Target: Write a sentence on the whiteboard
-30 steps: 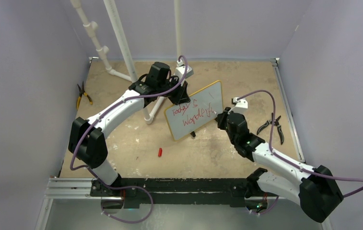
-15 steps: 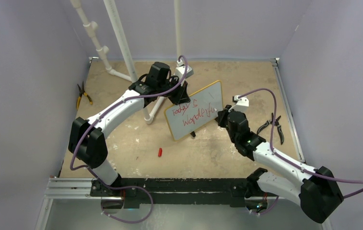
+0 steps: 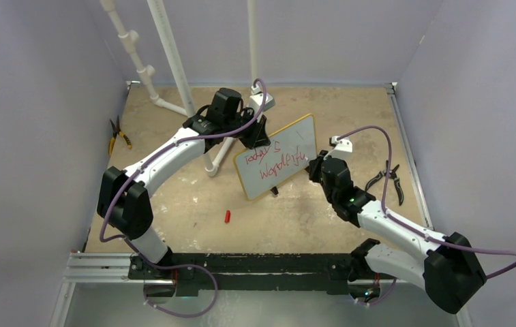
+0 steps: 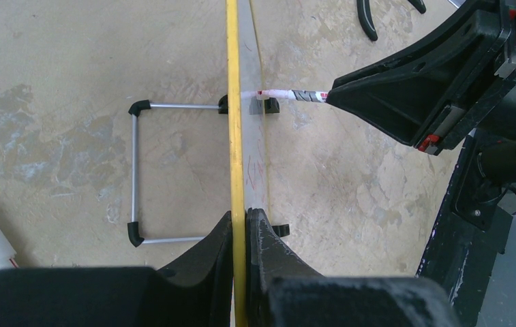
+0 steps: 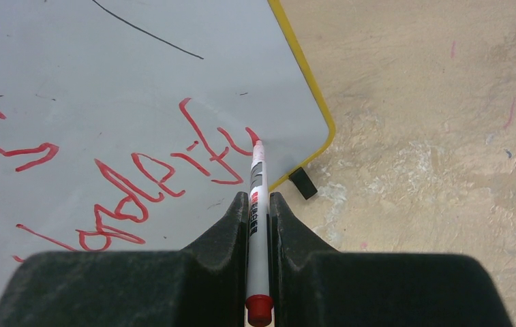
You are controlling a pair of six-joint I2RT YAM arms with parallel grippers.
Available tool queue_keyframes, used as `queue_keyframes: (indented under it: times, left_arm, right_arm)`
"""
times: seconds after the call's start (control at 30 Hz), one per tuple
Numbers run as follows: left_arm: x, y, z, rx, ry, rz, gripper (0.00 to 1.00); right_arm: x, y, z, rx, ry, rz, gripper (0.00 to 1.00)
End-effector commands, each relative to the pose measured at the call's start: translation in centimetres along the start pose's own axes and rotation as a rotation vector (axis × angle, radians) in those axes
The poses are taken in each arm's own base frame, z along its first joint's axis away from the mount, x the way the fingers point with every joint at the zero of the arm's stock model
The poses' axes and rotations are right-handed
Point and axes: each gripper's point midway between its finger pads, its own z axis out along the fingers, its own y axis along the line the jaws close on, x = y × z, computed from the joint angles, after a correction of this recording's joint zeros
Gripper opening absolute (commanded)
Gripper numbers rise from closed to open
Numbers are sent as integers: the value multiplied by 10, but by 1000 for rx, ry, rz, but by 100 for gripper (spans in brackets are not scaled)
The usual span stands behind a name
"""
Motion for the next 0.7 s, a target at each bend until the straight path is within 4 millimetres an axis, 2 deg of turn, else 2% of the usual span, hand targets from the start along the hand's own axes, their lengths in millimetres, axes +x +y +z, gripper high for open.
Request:
queue_keyframes:
  times: [0.0, 0.3, 0.5, 0.67]
  left_arm:
    - [-8, -7, -3, 27, -23, 39, 0]
    - [-8, -6, -3, 26, -24, 37, 0]
    - [-8, -6, -3, 25, -24, 38, 0]
    - [-7, -6, -2, 27, -23, 37, 0]
  right_arm:
    - [-10, 6, 1, -4, -31, 44, 0]
    - [-30, 2, -5, 30, -84, 74, 0]
    - [-56, 3, -20, 13, -147, 102, 0]
    - [-73, 12, -26, -31, -195, 104, 0]
